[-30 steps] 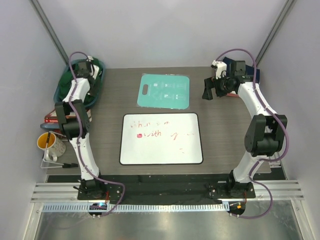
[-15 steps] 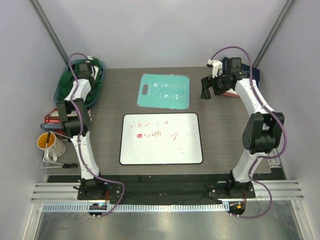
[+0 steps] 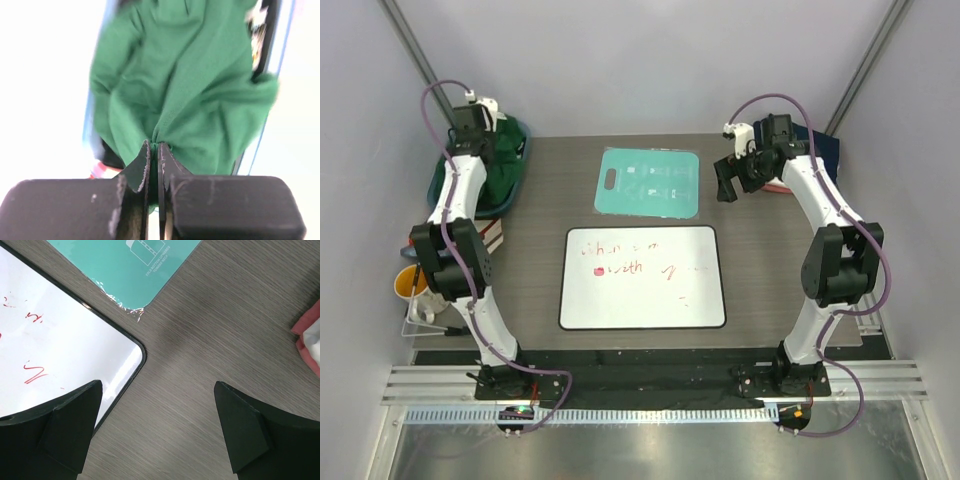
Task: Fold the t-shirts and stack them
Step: Grab crumpled tshirt from bin with the left arm, then move the tshirt to the center of the board
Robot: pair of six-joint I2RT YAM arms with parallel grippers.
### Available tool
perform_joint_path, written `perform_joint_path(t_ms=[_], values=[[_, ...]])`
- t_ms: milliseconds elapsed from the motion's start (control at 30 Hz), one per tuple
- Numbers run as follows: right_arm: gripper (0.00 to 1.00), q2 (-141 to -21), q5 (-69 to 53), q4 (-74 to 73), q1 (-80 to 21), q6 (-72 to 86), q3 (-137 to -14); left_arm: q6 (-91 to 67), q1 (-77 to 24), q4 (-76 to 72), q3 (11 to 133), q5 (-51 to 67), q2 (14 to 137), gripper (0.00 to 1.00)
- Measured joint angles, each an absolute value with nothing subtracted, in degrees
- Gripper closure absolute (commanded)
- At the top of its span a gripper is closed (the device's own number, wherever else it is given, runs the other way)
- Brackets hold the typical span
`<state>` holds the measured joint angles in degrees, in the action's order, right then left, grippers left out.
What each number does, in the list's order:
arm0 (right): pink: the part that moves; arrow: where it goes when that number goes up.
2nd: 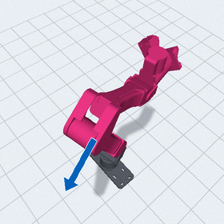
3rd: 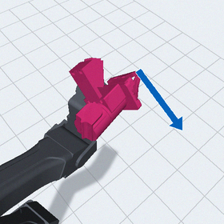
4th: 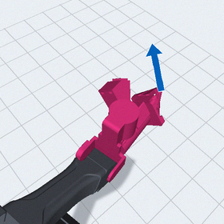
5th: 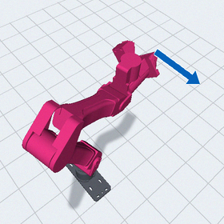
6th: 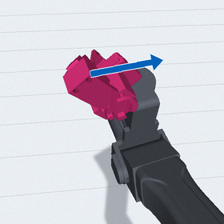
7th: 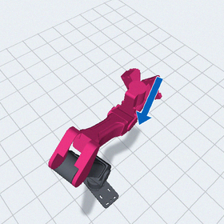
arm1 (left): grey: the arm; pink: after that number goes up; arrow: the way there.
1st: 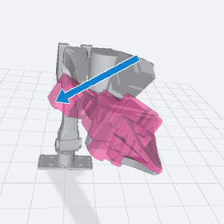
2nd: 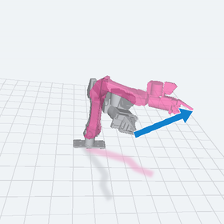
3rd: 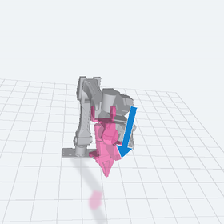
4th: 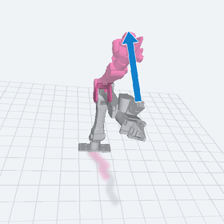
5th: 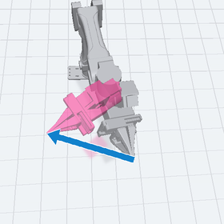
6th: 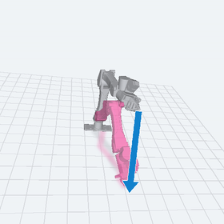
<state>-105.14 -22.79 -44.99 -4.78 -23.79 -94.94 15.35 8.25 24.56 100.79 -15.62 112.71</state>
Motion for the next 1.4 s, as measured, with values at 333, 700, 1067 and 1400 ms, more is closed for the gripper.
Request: perform_joint_path(t_ms=[333, 700, 1067, 1400], values=[[0.0, -105.14, -21.21, -45.34, -6.46, -24.97, -94.61, 14.9, 7.4, 23.81, 101.89, -11.9, 108.03, 1.0], [0.0, -105.16, -19.35, -44.73, -7.92, -25.43, -94.5, 16.69, -3.99, 24.75, 98.41, 5.1, 95.48, 1.0], [0.0, -103.96, -15.94, -42.65, -8.34, -25.26, -92.01, 5.26, -28.58, 23.18, 106.69, 31.88, 93.6, 0.0], [0.0, -100.31, -8.29, -38.41, -11.18, -23.62, -90.15, 13.08, -22.15, 24.25, 93.84, 12.58, 93.17, 0.0]])
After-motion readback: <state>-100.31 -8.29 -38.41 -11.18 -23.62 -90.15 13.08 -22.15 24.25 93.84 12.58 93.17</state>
